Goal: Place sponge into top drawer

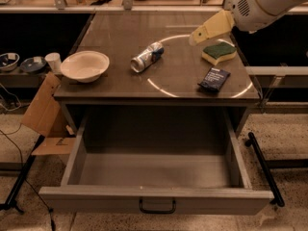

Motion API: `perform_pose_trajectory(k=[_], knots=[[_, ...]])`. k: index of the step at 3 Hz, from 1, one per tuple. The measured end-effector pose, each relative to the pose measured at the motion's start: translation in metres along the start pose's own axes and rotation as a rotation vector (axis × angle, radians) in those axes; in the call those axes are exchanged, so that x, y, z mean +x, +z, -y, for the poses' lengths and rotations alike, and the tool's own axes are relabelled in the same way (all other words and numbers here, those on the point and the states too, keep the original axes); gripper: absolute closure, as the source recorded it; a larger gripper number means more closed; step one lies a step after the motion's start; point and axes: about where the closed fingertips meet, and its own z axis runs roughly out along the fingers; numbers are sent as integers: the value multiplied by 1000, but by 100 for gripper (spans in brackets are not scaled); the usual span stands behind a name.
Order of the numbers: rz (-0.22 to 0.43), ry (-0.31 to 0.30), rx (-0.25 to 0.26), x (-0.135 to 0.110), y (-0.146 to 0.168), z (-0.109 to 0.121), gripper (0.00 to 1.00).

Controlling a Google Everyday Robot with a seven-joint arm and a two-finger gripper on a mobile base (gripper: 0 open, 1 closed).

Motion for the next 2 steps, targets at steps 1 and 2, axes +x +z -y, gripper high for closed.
perform_pose_trajectory(k=[1, 2], knots=[[21, 127, 115, 4, 10, 23, 0], [5, 273, 193, 20, 17, 42, 0]])
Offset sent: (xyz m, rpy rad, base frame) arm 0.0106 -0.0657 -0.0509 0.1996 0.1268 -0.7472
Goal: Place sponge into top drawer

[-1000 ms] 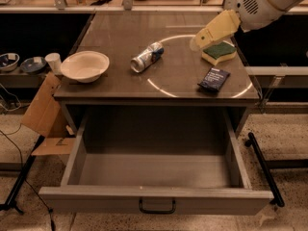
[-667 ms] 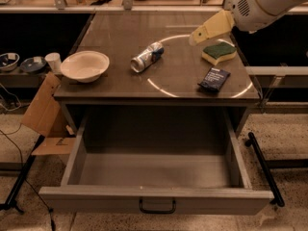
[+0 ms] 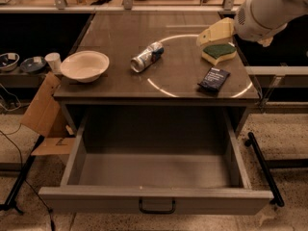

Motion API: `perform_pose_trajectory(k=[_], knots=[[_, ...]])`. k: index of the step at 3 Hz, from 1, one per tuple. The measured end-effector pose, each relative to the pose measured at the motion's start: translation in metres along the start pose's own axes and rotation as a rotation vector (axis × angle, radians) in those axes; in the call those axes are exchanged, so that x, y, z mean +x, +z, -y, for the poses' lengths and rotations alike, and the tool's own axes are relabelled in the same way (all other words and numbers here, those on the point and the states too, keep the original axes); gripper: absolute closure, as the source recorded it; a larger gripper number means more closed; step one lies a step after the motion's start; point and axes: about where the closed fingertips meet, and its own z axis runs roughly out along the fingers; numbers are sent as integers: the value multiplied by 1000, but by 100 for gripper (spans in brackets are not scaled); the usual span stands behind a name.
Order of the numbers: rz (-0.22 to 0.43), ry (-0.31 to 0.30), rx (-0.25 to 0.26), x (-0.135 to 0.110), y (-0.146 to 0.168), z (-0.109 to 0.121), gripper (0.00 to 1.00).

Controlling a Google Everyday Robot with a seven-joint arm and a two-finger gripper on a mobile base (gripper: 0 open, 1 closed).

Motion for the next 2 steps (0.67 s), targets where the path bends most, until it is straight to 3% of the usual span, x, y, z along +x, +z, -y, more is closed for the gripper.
perform_pose_trajectory(k=[1, 2], knots=[[-7, 165, 44, 10, 5, 14, 0], [-5, 270, 48, 11, 5, 14, 0]])
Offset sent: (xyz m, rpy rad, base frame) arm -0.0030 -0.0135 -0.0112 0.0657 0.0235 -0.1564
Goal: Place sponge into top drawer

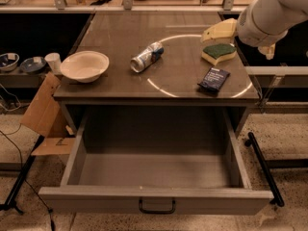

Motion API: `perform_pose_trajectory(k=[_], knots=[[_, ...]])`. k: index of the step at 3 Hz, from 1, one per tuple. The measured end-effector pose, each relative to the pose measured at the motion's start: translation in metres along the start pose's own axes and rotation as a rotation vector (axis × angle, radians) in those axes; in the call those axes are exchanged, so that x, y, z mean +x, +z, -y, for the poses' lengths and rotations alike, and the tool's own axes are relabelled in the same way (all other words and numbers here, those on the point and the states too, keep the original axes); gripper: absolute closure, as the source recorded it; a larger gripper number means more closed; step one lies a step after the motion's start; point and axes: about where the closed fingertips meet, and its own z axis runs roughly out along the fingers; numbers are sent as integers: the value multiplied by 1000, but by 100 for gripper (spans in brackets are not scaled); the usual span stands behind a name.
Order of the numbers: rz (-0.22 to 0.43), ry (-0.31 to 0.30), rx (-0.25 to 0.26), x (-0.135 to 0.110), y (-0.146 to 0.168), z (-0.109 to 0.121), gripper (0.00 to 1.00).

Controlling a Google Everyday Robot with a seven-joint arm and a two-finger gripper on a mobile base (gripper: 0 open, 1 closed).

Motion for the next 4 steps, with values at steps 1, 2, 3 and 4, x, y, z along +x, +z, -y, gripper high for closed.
perform_pose_trajectory(k=[1, 2, 3, 4], knots=[[21, -31, 26, 3, 3, -12, 0], [60, -56, 84, 0, 25, -33, 0], [76, -48, 124, -4, 47, -43, 0], [74, -12, 167, -11, 77, -43, 0]])
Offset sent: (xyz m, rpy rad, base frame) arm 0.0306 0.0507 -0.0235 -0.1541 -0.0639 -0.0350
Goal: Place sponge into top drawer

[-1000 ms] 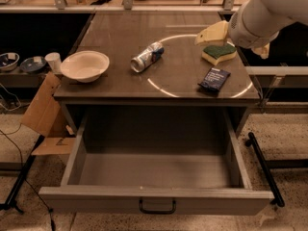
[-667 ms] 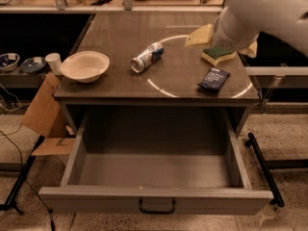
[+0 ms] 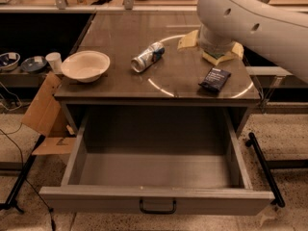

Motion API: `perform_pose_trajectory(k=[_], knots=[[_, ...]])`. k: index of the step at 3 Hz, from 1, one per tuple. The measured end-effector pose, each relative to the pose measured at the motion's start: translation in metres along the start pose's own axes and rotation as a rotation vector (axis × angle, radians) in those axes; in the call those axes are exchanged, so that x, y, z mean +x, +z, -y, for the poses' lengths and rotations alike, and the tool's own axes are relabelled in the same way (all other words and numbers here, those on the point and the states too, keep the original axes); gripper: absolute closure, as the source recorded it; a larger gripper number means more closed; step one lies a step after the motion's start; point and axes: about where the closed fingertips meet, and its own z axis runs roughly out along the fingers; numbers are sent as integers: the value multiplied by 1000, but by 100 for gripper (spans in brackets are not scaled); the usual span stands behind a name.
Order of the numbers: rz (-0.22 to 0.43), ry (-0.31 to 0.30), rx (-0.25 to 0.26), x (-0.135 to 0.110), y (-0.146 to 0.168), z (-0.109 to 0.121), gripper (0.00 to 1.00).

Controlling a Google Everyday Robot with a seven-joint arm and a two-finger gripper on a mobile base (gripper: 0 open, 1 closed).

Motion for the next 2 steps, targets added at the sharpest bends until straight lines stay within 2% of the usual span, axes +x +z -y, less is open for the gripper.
perform_pose_trajectory(k=[2], knots=[[-41, 76, 39, -5, 53, 8, 0]])
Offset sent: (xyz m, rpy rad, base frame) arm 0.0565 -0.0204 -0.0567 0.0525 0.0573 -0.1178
